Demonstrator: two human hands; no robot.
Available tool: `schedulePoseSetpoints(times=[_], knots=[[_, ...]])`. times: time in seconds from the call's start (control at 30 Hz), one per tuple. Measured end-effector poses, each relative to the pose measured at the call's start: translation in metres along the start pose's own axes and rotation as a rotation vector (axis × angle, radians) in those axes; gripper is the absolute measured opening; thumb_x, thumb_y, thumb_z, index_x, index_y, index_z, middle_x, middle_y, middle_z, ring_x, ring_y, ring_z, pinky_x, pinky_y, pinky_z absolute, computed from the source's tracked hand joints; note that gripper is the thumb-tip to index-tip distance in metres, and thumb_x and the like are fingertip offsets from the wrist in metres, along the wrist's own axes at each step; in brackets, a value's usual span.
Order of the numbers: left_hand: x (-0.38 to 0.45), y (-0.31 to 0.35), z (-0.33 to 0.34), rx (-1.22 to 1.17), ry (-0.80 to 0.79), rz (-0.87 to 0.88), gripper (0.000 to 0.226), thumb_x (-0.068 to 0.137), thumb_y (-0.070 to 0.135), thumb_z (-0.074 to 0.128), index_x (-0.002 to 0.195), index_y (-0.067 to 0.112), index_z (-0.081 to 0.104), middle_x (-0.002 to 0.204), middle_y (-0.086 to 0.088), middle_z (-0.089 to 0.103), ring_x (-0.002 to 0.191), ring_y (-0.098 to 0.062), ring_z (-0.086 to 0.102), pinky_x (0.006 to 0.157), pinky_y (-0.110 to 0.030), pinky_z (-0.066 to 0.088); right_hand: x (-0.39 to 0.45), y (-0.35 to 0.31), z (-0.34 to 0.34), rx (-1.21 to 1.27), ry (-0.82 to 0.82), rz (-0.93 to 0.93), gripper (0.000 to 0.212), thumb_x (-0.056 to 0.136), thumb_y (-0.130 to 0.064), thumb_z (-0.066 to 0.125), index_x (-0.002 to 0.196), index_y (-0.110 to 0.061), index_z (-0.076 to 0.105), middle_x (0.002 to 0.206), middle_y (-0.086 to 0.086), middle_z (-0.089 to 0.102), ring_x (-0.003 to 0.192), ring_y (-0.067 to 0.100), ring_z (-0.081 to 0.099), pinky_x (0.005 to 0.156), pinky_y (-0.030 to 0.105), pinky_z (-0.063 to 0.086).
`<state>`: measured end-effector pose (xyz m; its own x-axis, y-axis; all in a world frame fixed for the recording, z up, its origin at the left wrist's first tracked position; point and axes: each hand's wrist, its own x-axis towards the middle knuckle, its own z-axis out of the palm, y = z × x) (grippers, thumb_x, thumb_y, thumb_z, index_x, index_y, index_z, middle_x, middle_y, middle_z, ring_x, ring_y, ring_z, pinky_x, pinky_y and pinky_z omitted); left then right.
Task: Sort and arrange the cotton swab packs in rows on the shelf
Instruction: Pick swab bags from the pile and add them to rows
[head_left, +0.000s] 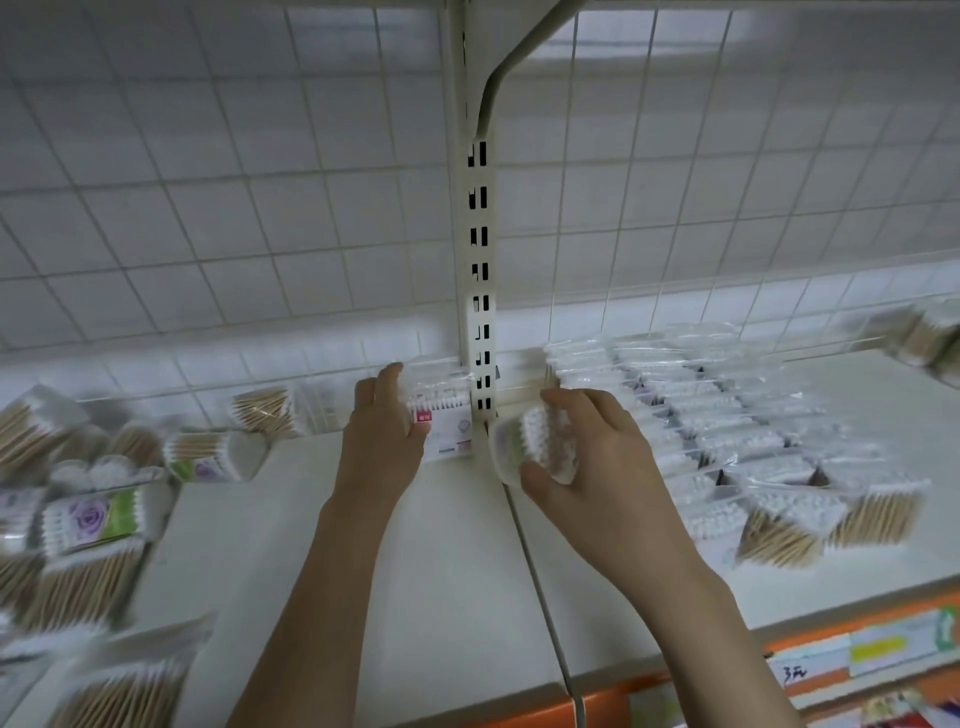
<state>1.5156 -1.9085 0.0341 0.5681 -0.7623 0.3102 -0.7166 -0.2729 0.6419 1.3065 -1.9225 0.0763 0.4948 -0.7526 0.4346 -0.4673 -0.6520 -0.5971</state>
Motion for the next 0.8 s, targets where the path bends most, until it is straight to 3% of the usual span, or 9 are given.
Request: schedulePoseSetpoints(times=[0.07, 0.13, 0.23, 0.37, 0.63, 0.8], knots=[[-0.01, 0.006, -0.011, 0.024, 0.029, 0.013, 0.064, 0.085, 0.016, 0.063, 0.14, 0.017, 0.031, 0.138, -0.01, 0.035, 0.119, -0.027, 0.044, 0.098, -0.037, 0.038, -0.004, -0.006, -0.001, 0.001, 0.023, -0.004, 0.058, 0.08, -0.019, 0.065, 0.133, -0.02, 0.044, 0.128, -0.005, 0.042, 0.116, 0.012, 0.042, 0.087, 0.008, 0.025], [-0.023, 0.015, -0.023, 0.048, 0.07, 0.041, 0.055, 0.086, 0.02, 0.062, 0.136, 0.017, 0.039, 0.135, -0.007, 0.04, 0.119, -0.026, 0.044, 0.1, -0.043, 0.038, -0.008, -0.011, -0.005, -0.001, 0.056, 0.0, 0.058, 0.08, -0.02, 0.065, 0.133, -0.021, 0.044, 0.128, -0.005, 0.043, 0.116, 0.012, 0.042, 0.088, 0.009, 0.026], [-0.047, 0.033, -0.038, 0.042, 0.078, 0.106, 0.032, 0.087, 0.024, 0.059, 0.119, 0.02, 0.054, 0.116, 0.004, 0.055, 0.104, -0.019, 0.054, 0.093, -0.042, 0.043, -0.015, -0.016, -0.015, 0.008, 0.095, 0.01, 0.057, 0.08, -0.022, 0.065, 0.133, -0.023, 0.044, 0.128, -0.009, 0.041, 0.118, 0.009, 0.041, 0.087, 0.003, 0.024], [-0.074, 0.066, -0.041, 0.038, 0.028, 0.164, 0.019, 0.088, 0.026, 0.059, 0.107, 0.026, 0.059, 0.094, 0.018, 0.055, 0.09, -0.007, 0.056, 0.083, -0.031, 0.041, -0.026, -0.012, -0.04, 0.019, 0.125, -0.011, 0.057, 0.079, -0.021, 0.065, 0.132, -0.023, 0.045, 0.127, -0.011, 0.041, 0.118, 0.008, 0.041, 0.088, -0.006, 0.021], [-0.124, 0.159, 0.005, 0.066, 0.096, 0.284, 0.02, 0.085, 0.025, 0.063, 0.104, 0.019, 0.065, 0.097, 0.009, 0.065, 0.091, -0.015, 0.061, 0.082, -0.032, 0.043, -0.045, 0.048, -0.121, 0.06, 0.131, -0.092, 0.056, 0.078, -0.02, 0.068, 0.131, -0.021, 0.048, 0.126, -0.011, 0.046, 0.114, 0.002, 0.042, 0.091, -0.004, 0.023], [-0.141, 0.235, 0.066, 0.033, 0.091, 0.258, 0.02, 0.086, 0.024, 0.063, 0.105, 0.018, 0.066, 0.099, 0.005, 0.066, 0.089, -0.02, 0.064, 0.081, -0.036, 0.047, -0.055, 0.118, -0.191, 0.056, 0.112, -0.101, 0.057, 0.076, -0.014, 0.071, 0.129, -0.018, 0.05, 0.124, -0.008, 0.048, 0.111, 0.006, 0.045, 0.089, -0.001, 0.027]])
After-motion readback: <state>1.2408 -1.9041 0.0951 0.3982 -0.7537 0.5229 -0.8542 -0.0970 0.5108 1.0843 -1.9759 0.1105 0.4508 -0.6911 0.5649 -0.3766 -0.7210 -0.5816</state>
